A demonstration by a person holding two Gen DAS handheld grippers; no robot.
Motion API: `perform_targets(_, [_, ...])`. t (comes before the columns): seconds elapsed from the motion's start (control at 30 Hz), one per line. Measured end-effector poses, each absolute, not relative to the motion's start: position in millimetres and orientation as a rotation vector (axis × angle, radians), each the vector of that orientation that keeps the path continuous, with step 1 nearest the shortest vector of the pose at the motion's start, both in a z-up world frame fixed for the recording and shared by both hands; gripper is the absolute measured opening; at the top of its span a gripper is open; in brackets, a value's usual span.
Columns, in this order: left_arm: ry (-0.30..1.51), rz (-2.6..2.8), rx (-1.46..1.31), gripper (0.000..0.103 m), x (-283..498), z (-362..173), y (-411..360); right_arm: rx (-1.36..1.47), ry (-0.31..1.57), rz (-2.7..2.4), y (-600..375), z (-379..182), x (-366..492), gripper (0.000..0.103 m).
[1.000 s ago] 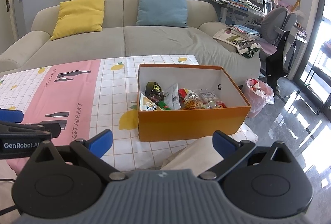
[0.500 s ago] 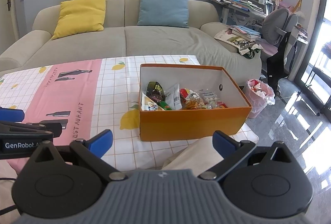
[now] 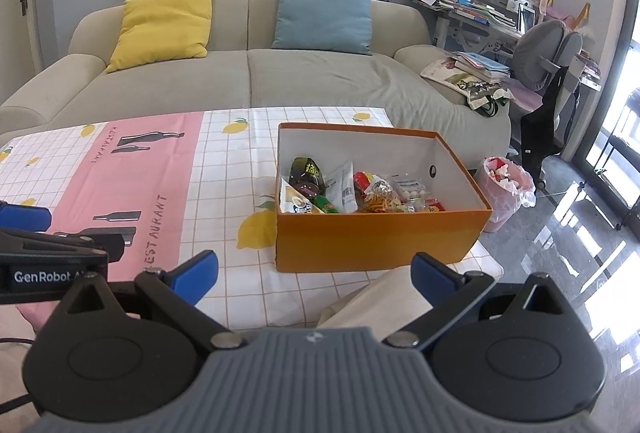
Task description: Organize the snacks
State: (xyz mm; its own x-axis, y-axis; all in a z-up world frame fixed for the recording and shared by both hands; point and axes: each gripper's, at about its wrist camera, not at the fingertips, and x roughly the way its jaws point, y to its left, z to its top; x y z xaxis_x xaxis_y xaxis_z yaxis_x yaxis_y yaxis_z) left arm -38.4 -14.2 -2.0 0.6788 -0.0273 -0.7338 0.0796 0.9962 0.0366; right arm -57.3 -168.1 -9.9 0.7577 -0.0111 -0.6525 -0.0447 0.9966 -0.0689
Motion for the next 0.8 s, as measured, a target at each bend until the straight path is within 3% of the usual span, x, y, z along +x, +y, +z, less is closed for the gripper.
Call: perform_targets(0.8, [0.819,-0.05,0.066,0.092,-40.8,-1.7,-16.7,-0.091,0.713,0.027,-168.6,-9.8,-57.0,0.1])
